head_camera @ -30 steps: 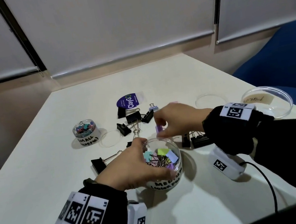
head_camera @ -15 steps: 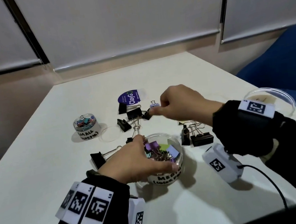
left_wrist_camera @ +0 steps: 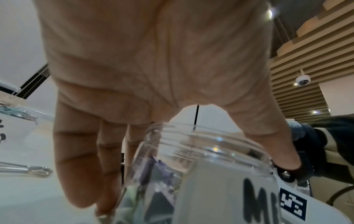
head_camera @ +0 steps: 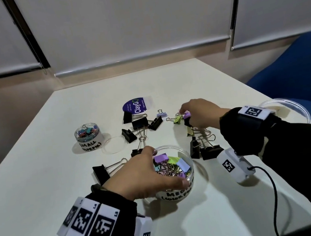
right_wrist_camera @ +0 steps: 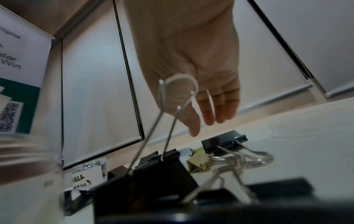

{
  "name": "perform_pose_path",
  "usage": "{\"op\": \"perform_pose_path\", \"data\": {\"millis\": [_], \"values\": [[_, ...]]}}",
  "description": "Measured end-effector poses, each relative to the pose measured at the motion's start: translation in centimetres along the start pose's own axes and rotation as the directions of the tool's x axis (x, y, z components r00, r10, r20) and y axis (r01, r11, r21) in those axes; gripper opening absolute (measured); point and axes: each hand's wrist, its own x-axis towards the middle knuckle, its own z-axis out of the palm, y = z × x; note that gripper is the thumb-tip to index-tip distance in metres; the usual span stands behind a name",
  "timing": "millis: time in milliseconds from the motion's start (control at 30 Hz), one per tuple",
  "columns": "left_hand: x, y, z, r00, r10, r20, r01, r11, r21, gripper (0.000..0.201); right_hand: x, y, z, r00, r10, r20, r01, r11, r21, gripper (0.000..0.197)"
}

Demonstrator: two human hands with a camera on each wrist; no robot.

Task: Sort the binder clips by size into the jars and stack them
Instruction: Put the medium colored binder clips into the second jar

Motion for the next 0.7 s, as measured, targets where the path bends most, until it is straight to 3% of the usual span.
{"op": "perform_pose_path", "data": {"millis": [67,200,533,633,700], "values": [[0.2,0.1,0.0,1.0,0.004,0.006,-0.004,1.0,0.004,0.101,-0.2,-0.4,-0.1,0.997,-0.062,-0.052,0.063,0.998,0.027,0.032],[0.4,0.1,0.1,1.0,0.01,0.009,-0.01,1.0,0.017,0.1,-0.8,-0.9,0.4,0.99,-0.072,0.119,0.075,0.997,-0.021,0.037],[0.4,-0.1,0.2,1.0,0.026,0.012,-0.026,1.0,-0.005,0.103,-1.3,-1.0,0.7,0.973,-0.131,0.191,0.148,0.986,-0.075,0.027],[0.3,-0.1,0.1,0.999,0.04,0.018,-0.04,0.999,-0.016,0.103,-1.8,-0.7,0.3,0.981,-0.136,0.138,0.147,0.986,-0.073,0.03],[0.2,-0.2,0.1,0.999,0.048,0.015,-0.047,0.999,-0.024,0.101,-2.2,-0.7,-0.3,0.988,-0.149,0.029,0.15,0.987,-0.049,0.038]]}}
